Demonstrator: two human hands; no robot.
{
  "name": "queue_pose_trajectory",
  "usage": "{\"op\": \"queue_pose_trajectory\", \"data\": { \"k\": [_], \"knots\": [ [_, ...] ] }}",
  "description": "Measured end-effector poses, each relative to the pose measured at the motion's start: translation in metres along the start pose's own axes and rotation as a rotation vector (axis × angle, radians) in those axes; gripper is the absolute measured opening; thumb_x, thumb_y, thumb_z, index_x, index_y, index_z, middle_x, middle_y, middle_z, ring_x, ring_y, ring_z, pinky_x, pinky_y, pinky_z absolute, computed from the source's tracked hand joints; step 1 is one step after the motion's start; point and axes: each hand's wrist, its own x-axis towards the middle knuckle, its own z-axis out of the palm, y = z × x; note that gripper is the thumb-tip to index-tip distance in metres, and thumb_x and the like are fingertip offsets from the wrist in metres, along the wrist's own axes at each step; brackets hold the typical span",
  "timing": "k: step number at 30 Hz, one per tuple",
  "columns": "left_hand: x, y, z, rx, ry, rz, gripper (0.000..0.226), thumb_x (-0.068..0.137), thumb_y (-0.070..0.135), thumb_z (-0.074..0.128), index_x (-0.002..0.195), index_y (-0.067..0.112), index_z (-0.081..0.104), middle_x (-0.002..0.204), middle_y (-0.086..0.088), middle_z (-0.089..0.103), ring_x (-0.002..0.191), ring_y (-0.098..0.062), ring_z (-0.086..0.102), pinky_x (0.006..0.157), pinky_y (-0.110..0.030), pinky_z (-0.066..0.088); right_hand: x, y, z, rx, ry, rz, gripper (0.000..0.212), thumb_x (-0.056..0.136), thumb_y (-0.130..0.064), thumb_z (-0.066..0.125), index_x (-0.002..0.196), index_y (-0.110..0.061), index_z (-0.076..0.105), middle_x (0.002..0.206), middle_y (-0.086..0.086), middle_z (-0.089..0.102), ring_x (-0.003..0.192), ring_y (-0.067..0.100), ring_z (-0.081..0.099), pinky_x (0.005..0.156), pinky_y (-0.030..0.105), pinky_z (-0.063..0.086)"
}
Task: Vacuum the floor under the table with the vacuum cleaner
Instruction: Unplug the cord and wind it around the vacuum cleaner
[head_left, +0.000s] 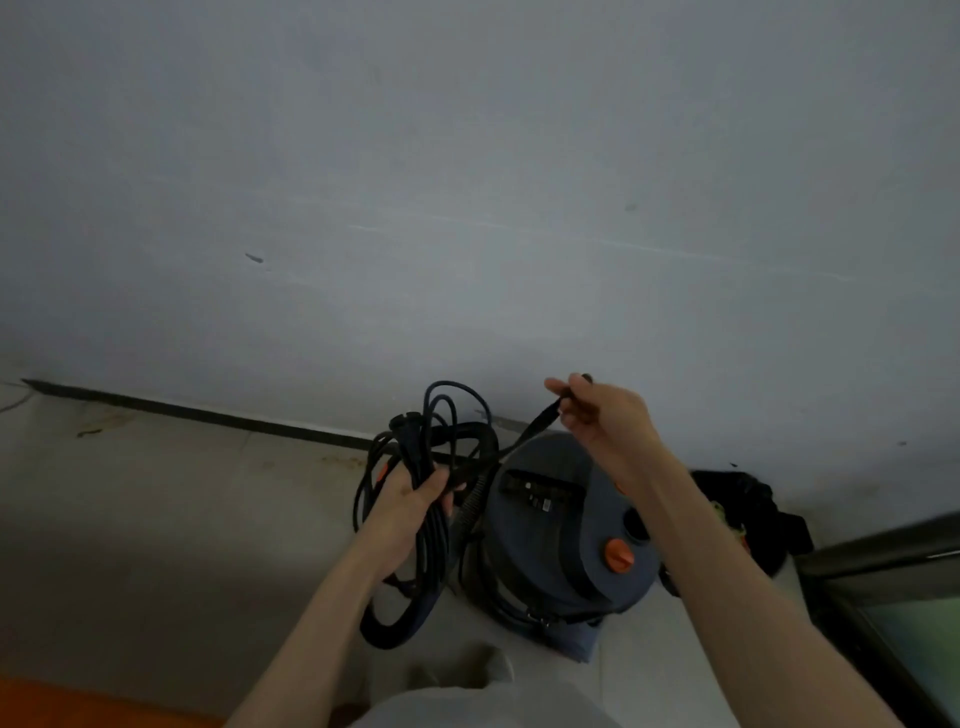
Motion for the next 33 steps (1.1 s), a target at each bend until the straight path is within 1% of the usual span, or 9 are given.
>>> {"op": "queue_pose_trajectory", "data": {
  "k": [4,7,9,11,13,16,22,26,33],
  "knots": [
    [-0.002,0.010,0.001,0.027,0.001,0.004,0.026,0.098,0.008,0.044,0.074,0.004,0.054,0.062,-0.007,0.053,0.062,-0.018,0.052,0.063,-0.026,0.045,-0.001,0.022,0.000,0.280,-0.030,0.111,0.011,0.094,-0.003,0.053,0.086,0.003,0.057,0.082,0.017,0.067,0.062,0.017,0.070,0.055,0.021,0.055],
    [-0.001,0.010,0.001,-0.091,0.020,-0.057,0.017,0.097,0.008,0.046,0.081,0.006,0.053,0.065,-0.009,0.054,0.064,-0.021,0.054,0.063,-0.032,0.047,0.000,0.030,-0.006,0.310,0.020,0.115,0.022,0.094,-0.005,0.053,0.116,0.000,0.052,0.100,0.016,0.058,0.078,0.023,0.066,0.056,0.022,0.057],
    [-0.002,0.010,0.003,-0.159,0.024,-0.089,0.014,0.097,0.008,0.047,0.085,0.006,0.054,0.068,-0.009,0.056,0.066,-0.020,0.055,0.064,-0.032,0.048,-0.002,0.039,-0.011,0.092,0.073,0.129,0.026,0.095,-0.012,0.054,0.120,-0.004,0.050,0.098,0.010,0.056,0.077,0.019,0.059,0.050,0.020,0.054],
    [-0.002,0.010,0.006,-0.179,0.034,-0.096,0.012,0.097,0.008,0.047,0.088,0.006,0.055,0.072,-0.009,0.056,0.067,-0.019,0.056,0.065,-0.032,0.048,-0.008,0.048,-0.016,-0.228,0.050,0.185,0.017,0.094,-0.021,0.059,0.103,-0.007,0.059,0.088,0.007,0.058,0.066,0.013,0.052,0.046,0.021,0.045],
    [-0.003,0.011,0.010,-0.185,0.035,-0.096,0.009,0.097,0.008,0.046,0.095,0.004,0.055,0.076,-0.010,0.056,0.068,-0.018,0.056,0.065,-0.028,0.049,-0.017,0.054,-0.013,-0.456,-0.099,0.256,0.022,0.092,-0.030,0.062,0.086,-0.009,0.066,0.078,0.004,0.061,0.058,0.010,0.048,0.049,0.020,0.036],
    [-0.005,0.014,0.014,-0.176,0.031,-0.091,0.012,0.098,0.008,0.045,0.104,0.004,0.056,0.082,-0.009,0.059,0.072,-0.017,0.058,0.062,-0.024,0.051,-0.028,0.062,-0.001,-0.622,-0.241,0.316,0.035,0.090,-0.042,0.060,0.085,-0.009,0.071,0.074,0.001,0.065,0.058,0.009,0.052,0.052,0.019,0.039],
    [-0.007,0.014,0.017,-0.219,-0.005,-0.108,0.017,0.098,0.006,0.044,0.100,0.010,0.060,0.087,-0.006,0.067,0.077,-0.014,0.063,0.065,-0.022,0.053,-0.030,0.063,0.008,-0.376,-0.319,0.174,0.017,0.094,-0.020,0.057,0.090,-0.010,0.071,0.076,0.001,0.069,0.066,0.010,0.059,0.059,0.019,0.045],
    [-0.007,0.014,0.018,-0.268,-0.017,-0.102,0.018,0.099,0.007,0.042,0.099,0.005,0.060,0.090,-0.010,0.068,0.081,-0.019,0.064,0.076,-0.029,0.052,-0.030,0.057,0.010,-0.440,-0.158,0.070,0.019,0.093,-0.013,0.059,0.100,0.003,0.068,0.087,0.011,0.073,0.075,0.017,0.069,0.060,0.019,0.053],
    [-0.005,0.019,0.016,-0.191,-0.022,-0.098,0.020,0.099,0.011,0.043,0.088,0.003,0.057,0.078,-0.012,0.061,0.070,-0.020,0.059,0.069,-0.031,0.051,-0.030,0.051,0.008,-0.093,-0.156,0.262,0.013,0.092,-0.006,0.054,0.084,-0.006,0.063,0.076,0.006,0.070,0.063,0.013,0.064,0.055,0.021,0.049]
  ]
}}
